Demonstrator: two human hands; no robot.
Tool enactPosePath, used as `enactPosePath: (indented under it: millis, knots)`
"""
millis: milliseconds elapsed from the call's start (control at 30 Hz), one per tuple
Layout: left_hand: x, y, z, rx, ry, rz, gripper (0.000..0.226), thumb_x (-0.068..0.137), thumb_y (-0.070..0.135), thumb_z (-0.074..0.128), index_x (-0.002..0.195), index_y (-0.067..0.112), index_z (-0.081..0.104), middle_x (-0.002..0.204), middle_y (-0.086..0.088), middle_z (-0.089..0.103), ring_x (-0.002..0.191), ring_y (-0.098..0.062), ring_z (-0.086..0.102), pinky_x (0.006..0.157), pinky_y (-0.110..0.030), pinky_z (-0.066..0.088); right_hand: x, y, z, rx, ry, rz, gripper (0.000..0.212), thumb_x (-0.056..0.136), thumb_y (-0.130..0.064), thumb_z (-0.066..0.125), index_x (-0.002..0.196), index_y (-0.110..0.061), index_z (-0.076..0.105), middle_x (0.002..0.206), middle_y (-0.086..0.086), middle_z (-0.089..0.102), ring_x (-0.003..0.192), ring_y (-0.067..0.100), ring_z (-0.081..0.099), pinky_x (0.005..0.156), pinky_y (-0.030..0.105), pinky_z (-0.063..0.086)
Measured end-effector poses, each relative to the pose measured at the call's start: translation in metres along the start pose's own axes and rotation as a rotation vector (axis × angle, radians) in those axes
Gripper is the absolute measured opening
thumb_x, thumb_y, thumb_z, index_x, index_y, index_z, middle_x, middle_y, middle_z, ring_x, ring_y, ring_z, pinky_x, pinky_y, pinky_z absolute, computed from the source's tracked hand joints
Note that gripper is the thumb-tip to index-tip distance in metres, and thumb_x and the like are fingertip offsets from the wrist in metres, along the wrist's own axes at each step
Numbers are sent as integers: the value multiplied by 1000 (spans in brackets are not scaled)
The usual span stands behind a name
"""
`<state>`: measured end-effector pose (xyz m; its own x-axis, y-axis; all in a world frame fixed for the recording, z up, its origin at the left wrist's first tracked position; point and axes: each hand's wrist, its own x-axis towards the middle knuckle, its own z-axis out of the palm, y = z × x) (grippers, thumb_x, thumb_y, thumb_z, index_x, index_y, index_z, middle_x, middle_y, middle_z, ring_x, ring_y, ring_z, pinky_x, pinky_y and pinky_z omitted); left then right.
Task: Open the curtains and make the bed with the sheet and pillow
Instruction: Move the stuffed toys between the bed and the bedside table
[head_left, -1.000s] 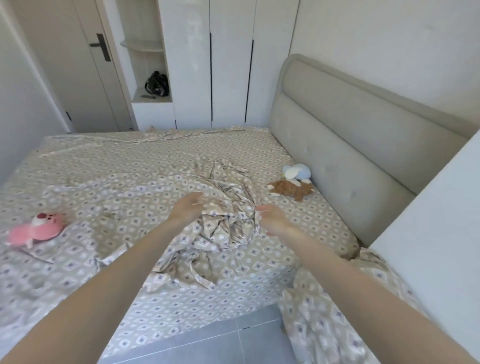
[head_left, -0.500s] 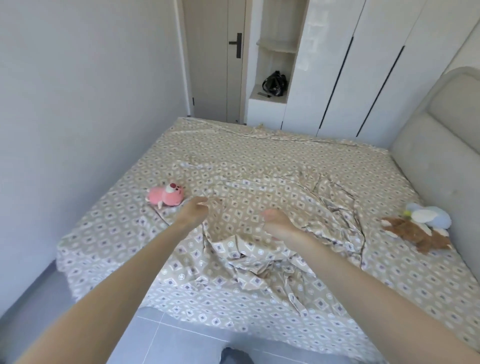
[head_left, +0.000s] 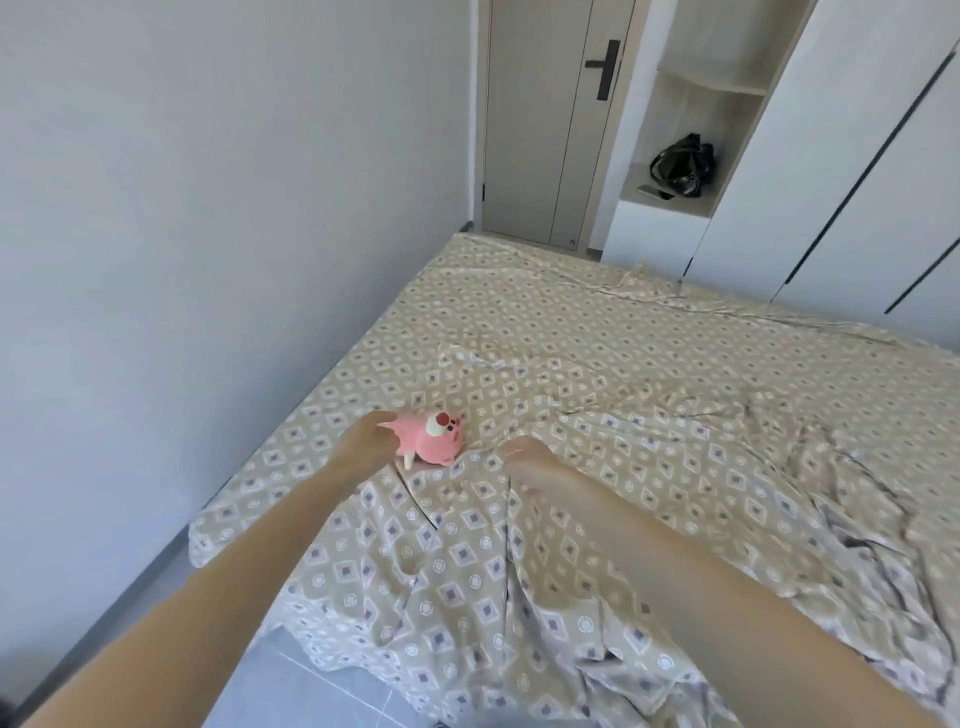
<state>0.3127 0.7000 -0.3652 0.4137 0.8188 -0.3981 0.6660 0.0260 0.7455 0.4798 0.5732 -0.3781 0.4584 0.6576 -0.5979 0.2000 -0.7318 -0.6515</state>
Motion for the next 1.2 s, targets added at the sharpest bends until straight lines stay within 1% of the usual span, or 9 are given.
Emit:
enactPosePath:
  millis: [133, 333, 400, 533, 600, 733, 867, 1033, 1200]
  knots:
    - [54, -4, -22, -36, -28, -55, 45, 92, 11, 46, 137, 17, 45, 116, -5, 56, 95, -21, 52, 87, -32, 43, 52, -32, 6, -29, -10, 9, 40, 91, 4, 43, 129, -2, 52, 84, 1, 48, 82, 17, 48, 63, 25, 39]
    - [144, -20, -34, -77, -74, -155, 46, 91, 13, 46, 136, 21, 46, 132, -8, 52, 118, -26, 51, 103, -41, 42, 128, -58, 24, 32, -20, 86, 39, 91, -2, 44, 130, -7, 46, 83, -1, 46, 91, 20, 46, 68, 27, 40]
    - [176, -28, -33, -101, -98, -180, 48, 90, 12, 46, 137, 21, 46, 133, -7, 51, 117, -25, 52, 98, -37, 44, 155, -62, 32, 67, -18, 121, 45, 91, -7, 49, 134, -10, 40, 97, 2, 48, 93, 19, 47, 73, 29, 41]
    - [235, -45, -25, -170, -165, -245, 48, 92, 9, 45, 138, 20, 44, 116, -4, 50, 89, -19, 51, 66, -24, 42, 208, -63, 47, 125, 15, 192, 50, 91, -9, 50, 138, -16, 35, 110, 4, 46, 92, 17, 47, 75, 30, 44]
    - [266, -56, -20, -185, -198, -282, 48, 92, 9, 44, 140, 20, 42, 116, -4, 48, 91, -20, 49, 63, -22, 39, 236, -62, 55, 158, 36, 224, 53, 89, -6, 50, 139, -18, 35, 115, 4, 49, 90, 15, 48, 77, 30, 44]
    - [331, -82, -4, -198, -241, -345, 49, 94, 12, 45, 142, 20, 39, 142, -7, 39, 119, -25, 46, 83, -31, 45, 299, -60, 76, 186, 86, 273, 56, 89, -4, 52, 141, -17, 35, 129, 8, 50, 95, 15, 46, 77, 27, 44]
    - [388, -109, 22, -256, -251, -455, 51, 94, 15, 48, 143, 22, 36, 147, -8, 35, 132, -27, 37, 97, -36, 39, 356, -49, 97, 197, 88, 323, 56, 91, -9, 51, 144, -16, 32, 131, 10, 49, 102, 21, 47, 65, 23, 42]
    - [435, -142, 53, -257, -265, -538, 60, 95, 21, 50, 149, 24, 24, 150, -8, 32, 135, -28, 34, 110, -43, 33, 412, -32, 118, 224, 84, 383, 70, 92, -16, 54, 151, -23, 18, 145, 9, 41, 129, 30, 43, 93, 35, 41]
    - [453, -163, 76, -258, -298, -600, 68, 95, 25, 52, 151, 21, 15, 147, -10, 38, 131, -30, 41, 99, -38, 41, 445, -9, 139, 372, 65, 440, 89, 87, -18, 65, 153, -23, 6, 152, 5, 32, 135, 29, 37, 103, 39, 37]
